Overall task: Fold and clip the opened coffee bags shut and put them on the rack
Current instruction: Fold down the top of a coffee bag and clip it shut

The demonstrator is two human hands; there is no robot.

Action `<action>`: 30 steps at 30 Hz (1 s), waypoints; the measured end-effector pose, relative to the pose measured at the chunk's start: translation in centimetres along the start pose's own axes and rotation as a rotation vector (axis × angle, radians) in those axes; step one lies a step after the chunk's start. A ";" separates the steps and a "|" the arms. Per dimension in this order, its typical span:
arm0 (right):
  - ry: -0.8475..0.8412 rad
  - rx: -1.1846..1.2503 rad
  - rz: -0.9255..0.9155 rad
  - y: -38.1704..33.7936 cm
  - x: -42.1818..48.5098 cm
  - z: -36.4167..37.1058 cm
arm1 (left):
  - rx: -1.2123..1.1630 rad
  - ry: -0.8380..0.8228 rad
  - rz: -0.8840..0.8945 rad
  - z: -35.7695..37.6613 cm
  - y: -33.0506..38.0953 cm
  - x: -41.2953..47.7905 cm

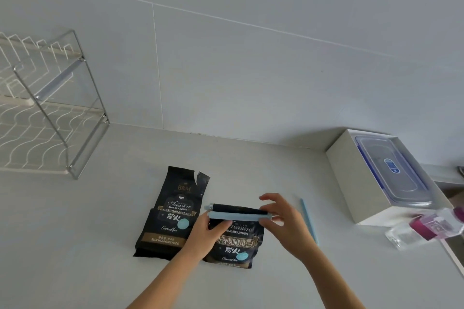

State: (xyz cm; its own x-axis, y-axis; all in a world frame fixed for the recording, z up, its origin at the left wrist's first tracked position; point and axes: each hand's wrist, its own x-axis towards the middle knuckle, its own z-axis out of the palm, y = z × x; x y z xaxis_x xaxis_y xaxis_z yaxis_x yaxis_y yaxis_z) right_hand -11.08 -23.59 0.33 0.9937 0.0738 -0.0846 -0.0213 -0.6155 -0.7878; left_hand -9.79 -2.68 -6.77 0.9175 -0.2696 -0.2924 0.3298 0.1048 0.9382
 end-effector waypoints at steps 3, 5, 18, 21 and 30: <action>0.012 -0.067 -0.010 -0.6 0.0 0.6 | 0.031 0.032 0.029 -0.2 -0.2 -0.1; -0.007 -0.131 -0.019 -1.0 0.2 1.0 | 0.053 0.022 0.075 -0.4 -0.2 -0.2; -0.332 -0.670 -0.310 -5.4 3.8 5.5 | 0.228 0.095 0.112 -0.2 0.0 -0.5; -0.293 -0.656 -0.332 -5.8 4.2 7.0 | 0.201 0.128 0.070 -0.5 0.1 -0.6; -0.103 -0.604 -0.364 -5.3 3.4 7.9 | 0.262 0.123 0.116 -0.4 0.3 -0.8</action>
State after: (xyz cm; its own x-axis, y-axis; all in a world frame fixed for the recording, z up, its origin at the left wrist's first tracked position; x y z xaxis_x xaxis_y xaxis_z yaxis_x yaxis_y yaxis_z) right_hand -8.49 -13.93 -0.58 0.9101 0.4126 0.0387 0.4041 -0.8629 -0.3035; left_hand -10.34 -2.03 -6.33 0.9709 -0.1509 -0.1858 0.1675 -0.1261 0.9778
